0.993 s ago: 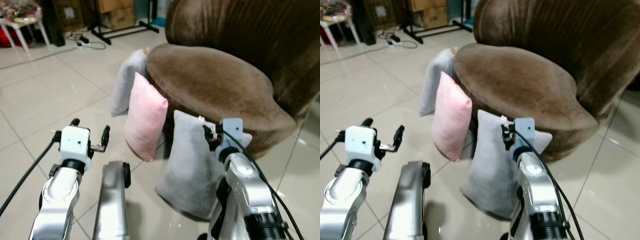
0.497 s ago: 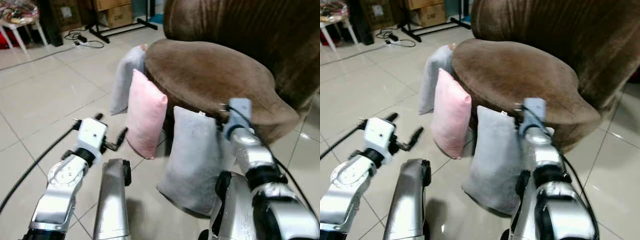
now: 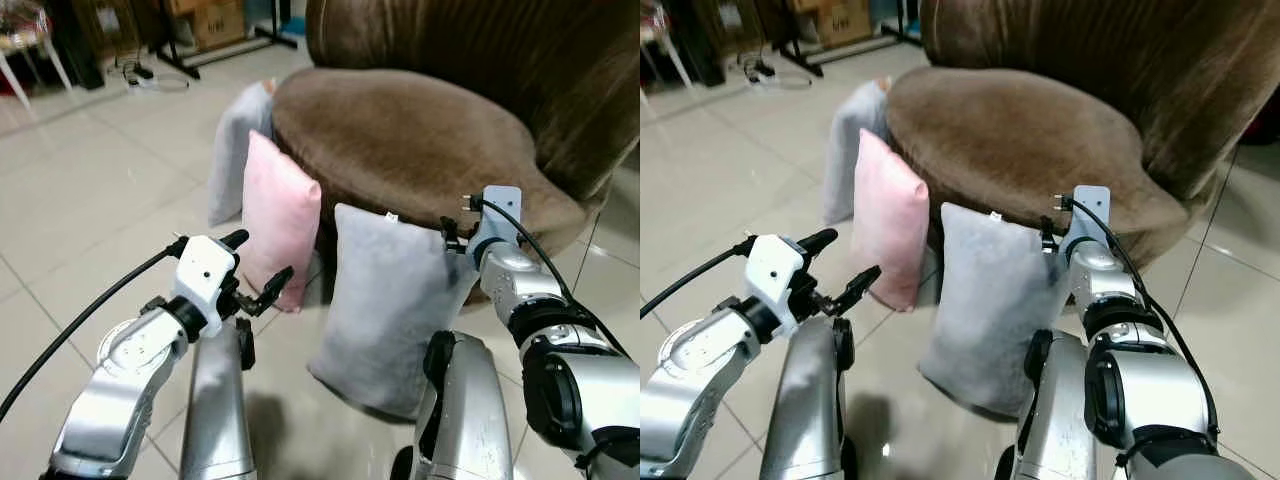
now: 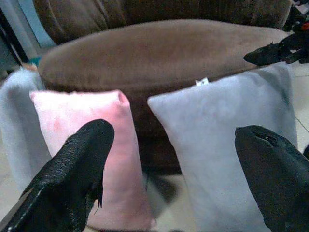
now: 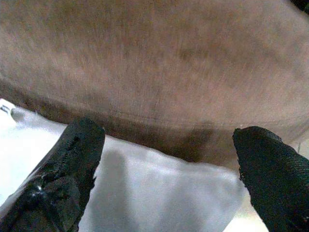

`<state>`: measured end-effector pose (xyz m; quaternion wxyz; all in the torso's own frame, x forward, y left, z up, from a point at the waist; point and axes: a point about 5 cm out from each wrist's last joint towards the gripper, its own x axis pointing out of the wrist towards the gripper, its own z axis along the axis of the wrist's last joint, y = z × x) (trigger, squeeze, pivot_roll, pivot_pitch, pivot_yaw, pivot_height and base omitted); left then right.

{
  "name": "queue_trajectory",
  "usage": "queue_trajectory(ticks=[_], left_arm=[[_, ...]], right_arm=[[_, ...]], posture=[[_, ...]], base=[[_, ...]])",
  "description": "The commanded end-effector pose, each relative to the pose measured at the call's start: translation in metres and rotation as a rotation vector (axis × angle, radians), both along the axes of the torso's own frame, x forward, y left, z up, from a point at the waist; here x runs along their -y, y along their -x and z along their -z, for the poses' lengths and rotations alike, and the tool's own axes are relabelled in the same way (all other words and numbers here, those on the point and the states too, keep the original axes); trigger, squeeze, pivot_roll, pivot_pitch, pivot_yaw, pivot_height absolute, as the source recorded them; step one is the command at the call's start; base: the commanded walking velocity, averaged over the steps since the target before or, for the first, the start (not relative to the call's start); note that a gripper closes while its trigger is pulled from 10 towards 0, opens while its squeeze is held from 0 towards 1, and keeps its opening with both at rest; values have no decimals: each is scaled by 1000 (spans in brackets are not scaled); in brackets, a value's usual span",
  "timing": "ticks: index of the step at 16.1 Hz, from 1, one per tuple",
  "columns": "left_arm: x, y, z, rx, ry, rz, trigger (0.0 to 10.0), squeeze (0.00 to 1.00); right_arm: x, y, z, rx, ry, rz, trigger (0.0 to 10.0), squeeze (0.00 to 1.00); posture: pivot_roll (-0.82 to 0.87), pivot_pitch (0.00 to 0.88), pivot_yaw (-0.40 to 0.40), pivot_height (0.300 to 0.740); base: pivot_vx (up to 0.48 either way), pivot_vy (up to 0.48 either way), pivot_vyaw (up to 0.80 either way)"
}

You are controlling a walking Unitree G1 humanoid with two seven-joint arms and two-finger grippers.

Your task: Move the pillow to the sofa from floor

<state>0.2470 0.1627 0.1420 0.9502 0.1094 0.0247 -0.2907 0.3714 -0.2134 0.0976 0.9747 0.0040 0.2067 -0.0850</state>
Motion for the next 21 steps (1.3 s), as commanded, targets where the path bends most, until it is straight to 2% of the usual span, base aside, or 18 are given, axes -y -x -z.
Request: queue_trajectory(ticks=[1,2,3,4,6,7,8,9,10,11,12,15,18,21], left_arm=[[-4,6,-2,-22,1,0,10000,0],[-4,8,-2,-26,-1,1,10000,0],[-6,12,-2,-39,-7,2,10000,0],[-8,15,-2,-52,-8,-1,10000,0],[-10,20,-3,-71,-11,-2,10000,0],[-11,23,-3,-79,-14,-8,10000,0],[-12,26,-3,-89,-15,-13,10000,0],[-13,27,-3,-91,-15,-14,10000,0],[-12,27,-2,-96,-13,-11,10000,0],[-11,27,-2,-100,-10,-6,10000,0],[-10,27,-2,-108,-9,1,10000,0],[-7,26,-2,-127,-2,22,10000,0],[-5,37,6,-220,3,89,10000,0],[-7,41,12,-264,17,107,10000,0]], right_arm=[[4,0,0,-3,-47,79,10000,1000],[4,1,2,-9,-64,104,10000,557],[-3,2,7,-15,-147,124,10000,0],[-18,4,15,-32,-216,89,10000,0],[-38,10,29,-93,-235,-5,10000,0],[-44,14,37,-131,-232,-19,10000,0],[-47,18,43,-163,-269,9,10000,0],[-48,19,44,-166,-276,15,10000,0],[-48,19,44,-165,-281,20,4980,0],[-49,19,44,-161,-287,20,4039,0],[-50,17,42,-153,-293,11,0,0],[-52,15,39,-138,-299,-3,0,0],[-55,14,38,-136,-287,-24,0,0],[-58,14,38,-134,-290,-31,0,0]], posture=[[12,106,-35,370],[13,108,-35,370],[20,114,-37,370],[24,118,-38,370],[42,136,-41,370],[53,143,-42,370],[51,142,-41,370],[51,142,-41,370],[47,137,-39,370],[47,135,-38,370],[45,132,-36,370],[44,126,-31,370],[45,112,-29,370],[33,91,-25,370]], base=[[0,0,0],[0,0,0],[0,0,0],[0,0,0],[0,0,0],[0,0,0],[0,0,0],[0,0,0],[0,0,0],[0,0,0],[0,0,0],[0,0,0],[0,0,0],[0,0,0]])
